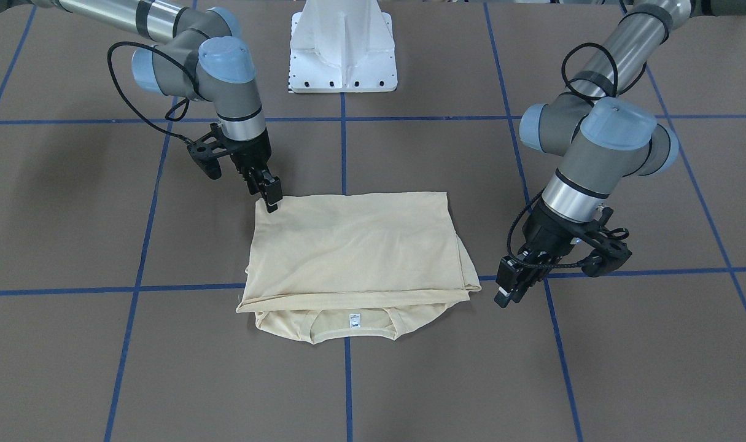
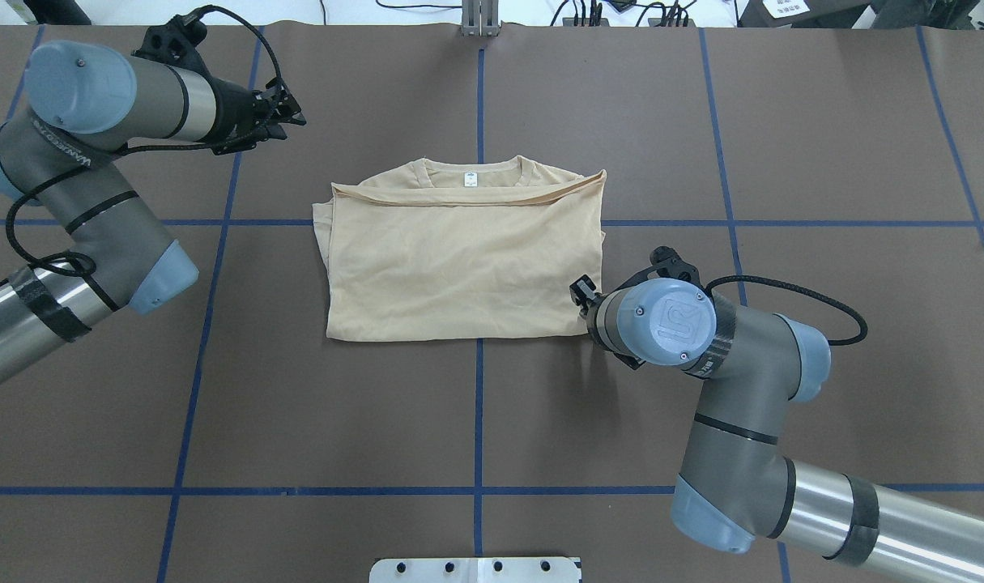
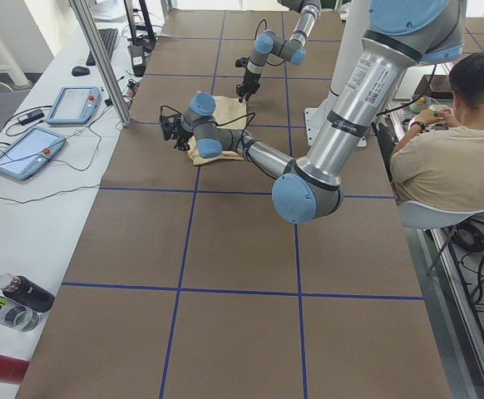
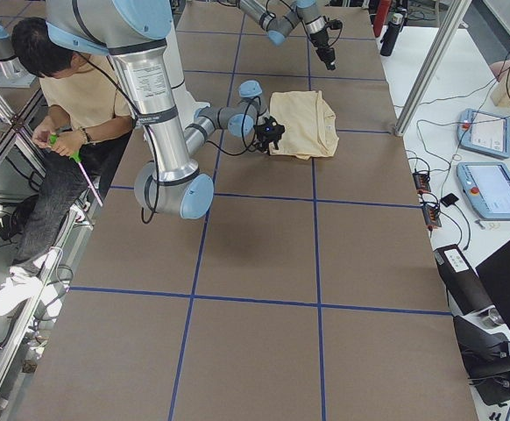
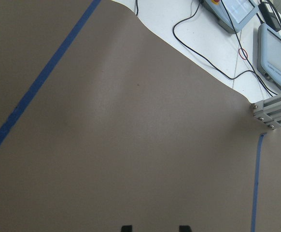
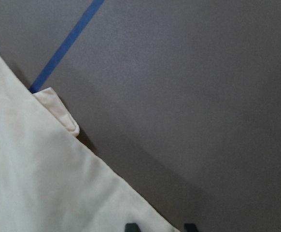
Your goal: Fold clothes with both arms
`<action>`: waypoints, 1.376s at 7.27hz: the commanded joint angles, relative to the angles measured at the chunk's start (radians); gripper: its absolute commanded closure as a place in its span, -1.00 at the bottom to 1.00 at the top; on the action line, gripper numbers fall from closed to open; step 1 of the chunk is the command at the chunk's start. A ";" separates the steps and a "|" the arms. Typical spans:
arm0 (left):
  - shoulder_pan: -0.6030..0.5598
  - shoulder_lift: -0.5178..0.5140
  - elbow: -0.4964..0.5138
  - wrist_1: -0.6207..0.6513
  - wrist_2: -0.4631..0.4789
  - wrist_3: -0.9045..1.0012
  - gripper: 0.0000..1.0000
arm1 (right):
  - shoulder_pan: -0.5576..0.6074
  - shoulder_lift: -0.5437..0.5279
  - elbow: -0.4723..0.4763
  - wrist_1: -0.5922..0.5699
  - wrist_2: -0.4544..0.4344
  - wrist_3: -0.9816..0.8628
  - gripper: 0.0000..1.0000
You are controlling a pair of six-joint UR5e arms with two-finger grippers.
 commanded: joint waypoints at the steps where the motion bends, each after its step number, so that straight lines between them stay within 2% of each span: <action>1: 0.001 0.000 -0.001 -0.003 0.000 0.000 0.13 | 0.015 0.002 0.007 -0.010 0.006 0.002 1.00; 3: 0.001 0.006 -0.032 -0.003 -0.003 0.004 0.16 | 0.016 -0.053 0.107 -0.056 0.011 0.002 1.00; 4: 0.001 0.005 -0.040 -0.003 -0.014 0.004 0.17 | -0.008 -0.086 0.224 -0.155 0.029 0.003 1.00; 5: 0.003 0.006 -0.072 0.002 -0.077 0.003 0.17 | -0.064 -0.100 0.279 -0.224 0.034 0.023 1.00; 6: 0.010 0.040 -0.139 0.005 -0.133 0.004 0.08 | -0.130 -0.099 0.307 -0.234 0.035 0.092 1.00; 7: 0.026 0.042 -0.176 0.006 -0.135 0.001 -0.17 | -0.198 -0.108 0.362 -0.284 0.035 0.104 1.00; 8: 0.053 0.046 -0.189 0.011 -0.108 -0.035 -0.99 | -0.264 -0.101 0.405 -0.377 0.035 0.104 1.00; 10: 0.076 0.078 -0.248 0.011 -0.087 -0.088 -0.99 | -0.347 -0.091 0.413 -0.409 0.029 0.179 0.95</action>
